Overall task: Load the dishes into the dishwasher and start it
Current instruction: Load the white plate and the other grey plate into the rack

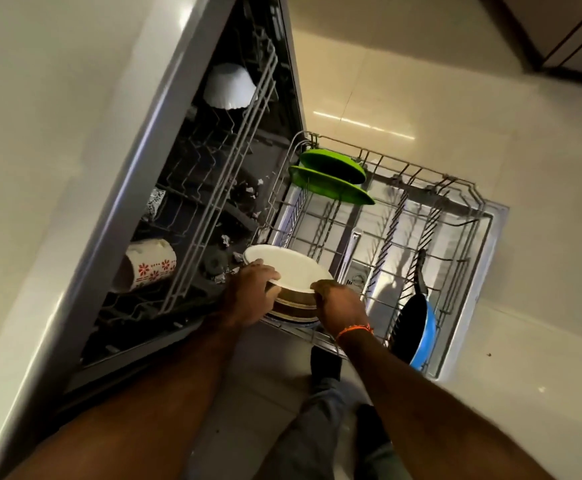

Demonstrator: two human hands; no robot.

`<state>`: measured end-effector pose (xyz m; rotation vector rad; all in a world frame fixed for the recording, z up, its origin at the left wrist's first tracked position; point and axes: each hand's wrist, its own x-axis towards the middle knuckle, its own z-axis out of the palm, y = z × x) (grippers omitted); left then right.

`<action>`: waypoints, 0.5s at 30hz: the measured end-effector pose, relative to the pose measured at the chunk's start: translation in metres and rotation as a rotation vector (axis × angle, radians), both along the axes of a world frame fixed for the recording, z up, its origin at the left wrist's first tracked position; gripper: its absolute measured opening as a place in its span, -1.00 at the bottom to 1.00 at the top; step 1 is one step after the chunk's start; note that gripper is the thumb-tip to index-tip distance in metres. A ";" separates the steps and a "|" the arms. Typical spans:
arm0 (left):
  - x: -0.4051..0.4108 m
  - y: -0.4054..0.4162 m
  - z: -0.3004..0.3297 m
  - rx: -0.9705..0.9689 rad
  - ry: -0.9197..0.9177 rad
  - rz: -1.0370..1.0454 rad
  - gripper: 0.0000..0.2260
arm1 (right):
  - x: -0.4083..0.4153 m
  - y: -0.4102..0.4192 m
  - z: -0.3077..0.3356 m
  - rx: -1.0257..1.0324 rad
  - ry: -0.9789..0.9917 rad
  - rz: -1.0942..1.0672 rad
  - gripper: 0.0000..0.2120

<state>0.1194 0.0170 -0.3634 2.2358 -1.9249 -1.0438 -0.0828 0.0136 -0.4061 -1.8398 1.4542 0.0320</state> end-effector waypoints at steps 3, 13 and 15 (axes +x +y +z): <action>0.002 -0.005 -0.017 0.050 0.012 -0.003 -0.73 | 0.007 -0.002 -0.017 0.036 0.015 -0.028 -0.71; -0.001 -0.015 0.000 0.122 0.025 0.056 -0.53 | 0.015 -0.012 0.007 0.098 0.152 0.063 -0.48; -0.002 -0.013 0.013 0.129 0.028 0.059 -0.52 | 0.013 -0.013 0.020 0.081 0.159 0.057 -0.49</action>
